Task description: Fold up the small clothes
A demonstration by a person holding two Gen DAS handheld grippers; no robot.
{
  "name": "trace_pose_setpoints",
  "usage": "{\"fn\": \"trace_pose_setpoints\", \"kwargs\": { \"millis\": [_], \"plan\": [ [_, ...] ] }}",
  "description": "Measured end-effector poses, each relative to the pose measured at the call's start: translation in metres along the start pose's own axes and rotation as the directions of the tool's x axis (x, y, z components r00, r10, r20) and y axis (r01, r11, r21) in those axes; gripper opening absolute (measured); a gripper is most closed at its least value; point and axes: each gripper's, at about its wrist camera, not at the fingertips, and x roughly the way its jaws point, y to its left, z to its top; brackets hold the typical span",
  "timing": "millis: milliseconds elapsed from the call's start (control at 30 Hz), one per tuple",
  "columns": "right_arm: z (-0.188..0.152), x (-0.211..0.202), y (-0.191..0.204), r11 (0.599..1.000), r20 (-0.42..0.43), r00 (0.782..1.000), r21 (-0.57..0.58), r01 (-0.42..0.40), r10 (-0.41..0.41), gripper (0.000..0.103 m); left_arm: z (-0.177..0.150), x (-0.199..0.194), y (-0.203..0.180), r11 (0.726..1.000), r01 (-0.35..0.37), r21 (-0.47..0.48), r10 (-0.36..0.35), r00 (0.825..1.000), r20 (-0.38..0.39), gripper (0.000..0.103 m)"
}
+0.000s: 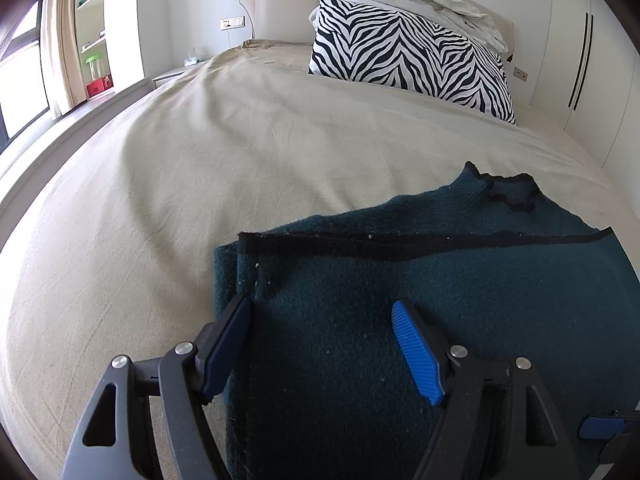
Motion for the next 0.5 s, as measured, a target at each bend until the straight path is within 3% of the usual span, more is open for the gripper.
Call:
{"fn": "trace_pose_setpoints", "kwargs": {
  "millis": [100, 233, 367, 500],
  "plan": [
    [0.0, -0.019, -0.029, 0.993, 0.068, 0.996, 0.099, -0.065, 0.058, 0.045, 0.0, 0.0, 0.001, 1.0, 0.007, -0.004, -0.007, 1.0, 0.004, 0.075],
    [0.003, -0.066, -0.07, 0.973, 0.223, 0.974, 0.218, -0.08, 0.03, 0.045, -0.001, 0.0, 0.002, 1.0, 0.014, -0.008, -0.014, 1.0, 0.008, 0.075],
    [-0.011, -0.117, -0.111, 0.934, 0.387, 0.922, 0.337, -0.119, -0.022, 0.045, -0.001, 0.0, 0.002, 1.0, 0.016, -0.01, -0.016, 1.0, 0.01, 0.075],
    [-0.033, -0.155, -0.132, 0.905, 0.473, 0.873, 0.414, -0.097, -0.122, 0.047, -0.001, 0.0, 0.002, 1.0, 0.016, -0.01, -0.016, 1.0, 0.01, 0.075]
  ]
}}
